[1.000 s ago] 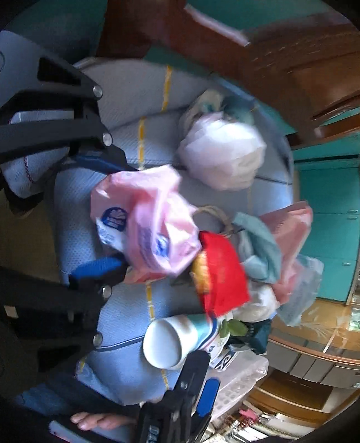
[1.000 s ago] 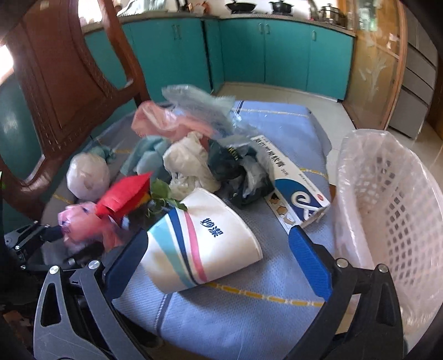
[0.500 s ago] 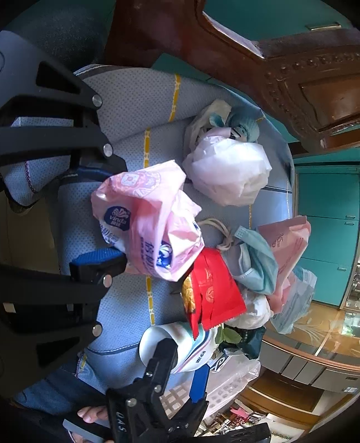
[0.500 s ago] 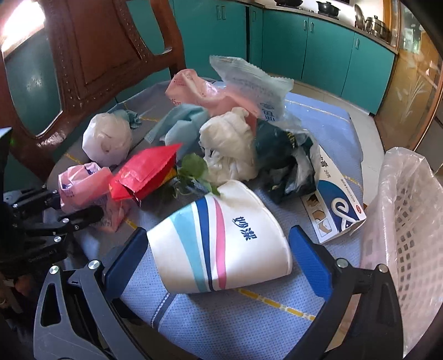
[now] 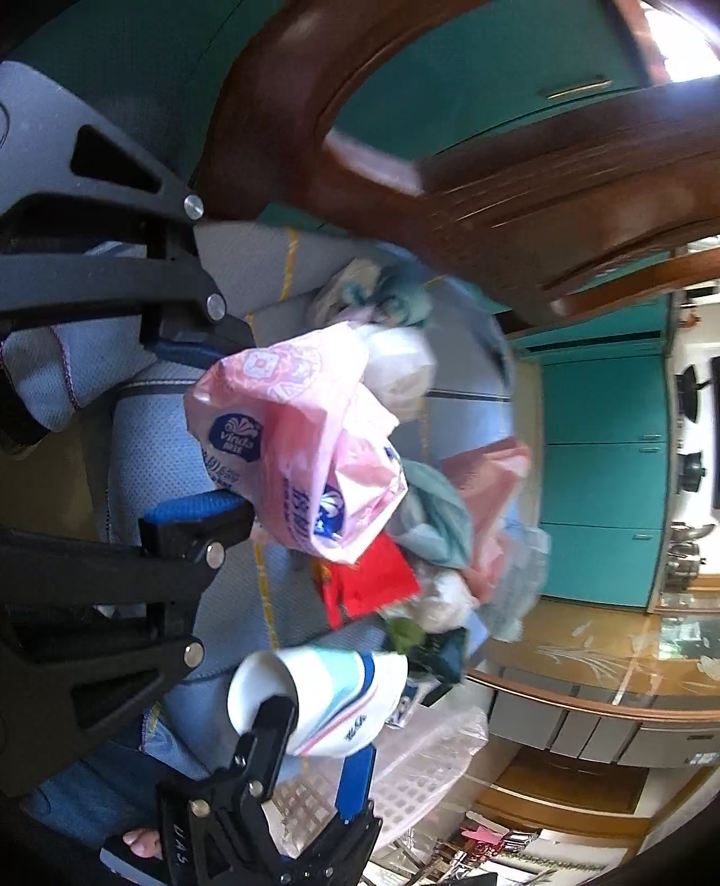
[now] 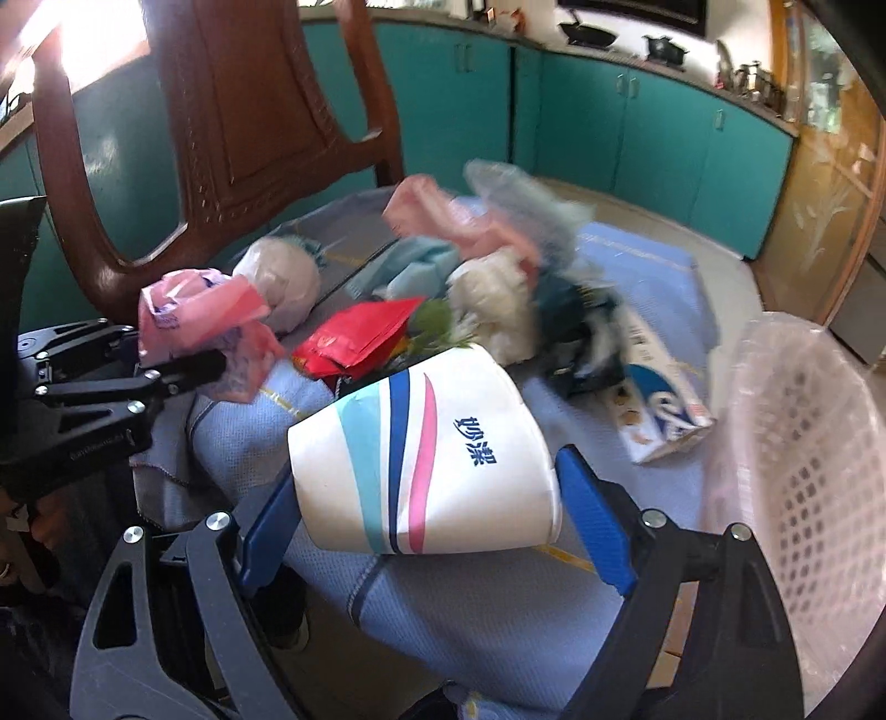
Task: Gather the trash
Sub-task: 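Carry the pink bag and striped cup into the white basket and release both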
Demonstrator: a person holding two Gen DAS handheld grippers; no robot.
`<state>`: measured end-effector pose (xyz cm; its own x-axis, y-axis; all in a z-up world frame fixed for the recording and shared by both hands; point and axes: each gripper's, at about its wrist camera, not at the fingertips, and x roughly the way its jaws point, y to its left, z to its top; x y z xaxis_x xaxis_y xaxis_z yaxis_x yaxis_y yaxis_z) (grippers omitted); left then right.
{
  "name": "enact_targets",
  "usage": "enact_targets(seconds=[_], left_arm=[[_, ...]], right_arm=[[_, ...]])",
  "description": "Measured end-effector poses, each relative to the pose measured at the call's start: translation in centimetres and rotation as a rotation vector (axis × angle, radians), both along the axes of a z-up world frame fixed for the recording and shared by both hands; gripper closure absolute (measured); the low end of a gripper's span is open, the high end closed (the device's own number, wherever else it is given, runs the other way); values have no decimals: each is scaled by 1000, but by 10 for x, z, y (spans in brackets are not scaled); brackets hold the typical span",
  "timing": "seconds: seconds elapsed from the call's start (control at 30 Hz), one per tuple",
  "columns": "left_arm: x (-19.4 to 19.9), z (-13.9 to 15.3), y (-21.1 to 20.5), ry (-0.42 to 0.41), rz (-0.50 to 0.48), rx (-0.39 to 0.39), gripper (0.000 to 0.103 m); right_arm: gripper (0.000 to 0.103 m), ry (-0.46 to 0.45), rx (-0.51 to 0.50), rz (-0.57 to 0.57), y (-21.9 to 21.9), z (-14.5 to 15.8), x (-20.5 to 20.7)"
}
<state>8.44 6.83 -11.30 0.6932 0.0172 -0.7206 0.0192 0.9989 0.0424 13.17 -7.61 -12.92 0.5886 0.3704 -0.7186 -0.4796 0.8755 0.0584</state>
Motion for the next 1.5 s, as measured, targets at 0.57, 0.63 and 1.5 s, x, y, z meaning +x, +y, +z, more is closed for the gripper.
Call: enact_targets(seconds=[0.57, 0.63, 1.5], left_arm=[[47, 74, -136, -120, -366, -94, 65], [67, 69, -169, -83, -431, -123, 65], [166, 84, -63, -292, -84, -72, 12]], right_arm=[[17, -254, 72, -636, -214, 94, -61], [17, -254, 49, -671, -226, 96, -65], [7, -110, 98, -649, -179, 45, 73]])
